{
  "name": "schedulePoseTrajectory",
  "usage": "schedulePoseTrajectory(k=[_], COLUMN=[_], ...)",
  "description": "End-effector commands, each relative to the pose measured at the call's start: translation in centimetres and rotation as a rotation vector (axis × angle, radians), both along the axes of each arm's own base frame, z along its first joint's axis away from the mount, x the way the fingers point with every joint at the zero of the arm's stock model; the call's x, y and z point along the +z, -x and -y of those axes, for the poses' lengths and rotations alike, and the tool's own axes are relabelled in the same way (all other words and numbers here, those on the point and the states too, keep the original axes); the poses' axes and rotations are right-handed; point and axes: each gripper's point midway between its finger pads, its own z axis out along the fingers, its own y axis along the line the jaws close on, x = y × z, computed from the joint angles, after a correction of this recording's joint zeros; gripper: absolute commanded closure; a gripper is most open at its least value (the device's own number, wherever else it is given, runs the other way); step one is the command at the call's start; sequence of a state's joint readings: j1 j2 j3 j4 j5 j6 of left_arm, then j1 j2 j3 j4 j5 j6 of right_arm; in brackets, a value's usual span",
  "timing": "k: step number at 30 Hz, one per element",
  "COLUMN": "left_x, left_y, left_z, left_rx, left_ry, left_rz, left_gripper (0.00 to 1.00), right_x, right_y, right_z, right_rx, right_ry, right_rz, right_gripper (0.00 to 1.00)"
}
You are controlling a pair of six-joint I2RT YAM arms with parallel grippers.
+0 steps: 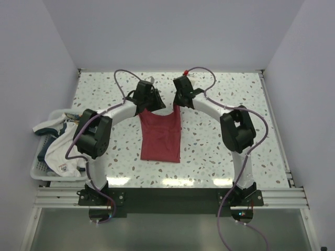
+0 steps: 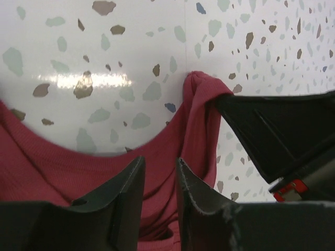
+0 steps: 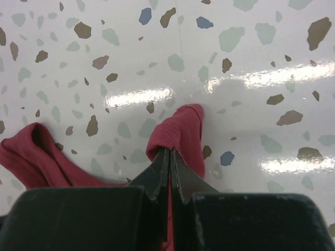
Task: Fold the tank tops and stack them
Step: Fold the tank top
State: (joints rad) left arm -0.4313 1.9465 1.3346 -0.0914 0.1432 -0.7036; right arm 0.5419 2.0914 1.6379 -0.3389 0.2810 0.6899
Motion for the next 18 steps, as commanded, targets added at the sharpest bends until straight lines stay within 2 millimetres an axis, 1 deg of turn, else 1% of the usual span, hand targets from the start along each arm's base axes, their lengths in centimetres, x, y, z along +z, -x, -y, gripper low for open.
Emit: schedulePoseTrajectory(k=[1,2,3,4,5,7,8,9,11,13,14,15,18], left_x=[2.3,2.4,2.4,2.4,2.4,2.6,2.2,2.8,2.7,2.4,1.7,1.9,1.0], left_y=[0.9,1.0,1.6,1.9,2.1,2.8,3.2,3.4,3.8,4.5,5.0,5.1,5.8], left_z=[-1.0,-1.1,-1.5,-1.7,-1.9,-2.3,-2.5,-2.5,-2.7,-3.0,-3.3,-3.5,-3.8], left_rx=[0.045,0.049,0.057,0.058,0.061,0.062,0.063,0.061,0.062,0.065,0.070,0.079,0.078], left_ry=[0.032,0.033,0.030,0.028,0.026,0.022,0.018,0.024,0.022,0.022,0.014,0.014,0.004], left_rz=[0.038,0.048,0.046,0.045,0.043,0.043,0.036,0.047,0.043,0.036,0.021,0.025,0.006], left_gripper=[0.66,0.66,0.66,0.66,0.66,0.66,0.67,0.67,0.67,0.67,0.67,0.67,0.67], right_x=[0.4,-0.2,-0.7,-1.0,-1.6,-2.2,-2.8,-3.2,-3.8,-4.8,-5.1,-5.7,-6.8], right_y=[-0.7,-1.0,-1.0,-1.1,-1.3,-1.4,-1.5,-1.5,-1.6,-1.6,-1.6,-1.5,-1.0], right_z=[-0.8,-1.5,-1.3,-1.5,-1.9,-1.7,-1.6,-1.5,-1.3,-1.0,-1.0,-0.9,0.2], right_rx=[-0.044,-0.038,-0.047,-0.049,-0.052,-0.069,-0.074,-0.080,-0.087,-0.093,-0.093,-0.092,-0.103], right_ry=[0.059,0.073,0.101,0.108,0.118,0.141,0.149,0.155,0.168,0.188,0.193,0.201,0.235], right_rz=[0.020,0.017,0.008,0.006,0.000,0.001,-0.002,-0.005,-0.006,-0.015,-0.018,-0.026,-0.054], right_gripper=[1.00,1.00,1.00,1.00,1.00,1.00,1.00,1.00,1.00,1.00,1.00,1.00,1.00])
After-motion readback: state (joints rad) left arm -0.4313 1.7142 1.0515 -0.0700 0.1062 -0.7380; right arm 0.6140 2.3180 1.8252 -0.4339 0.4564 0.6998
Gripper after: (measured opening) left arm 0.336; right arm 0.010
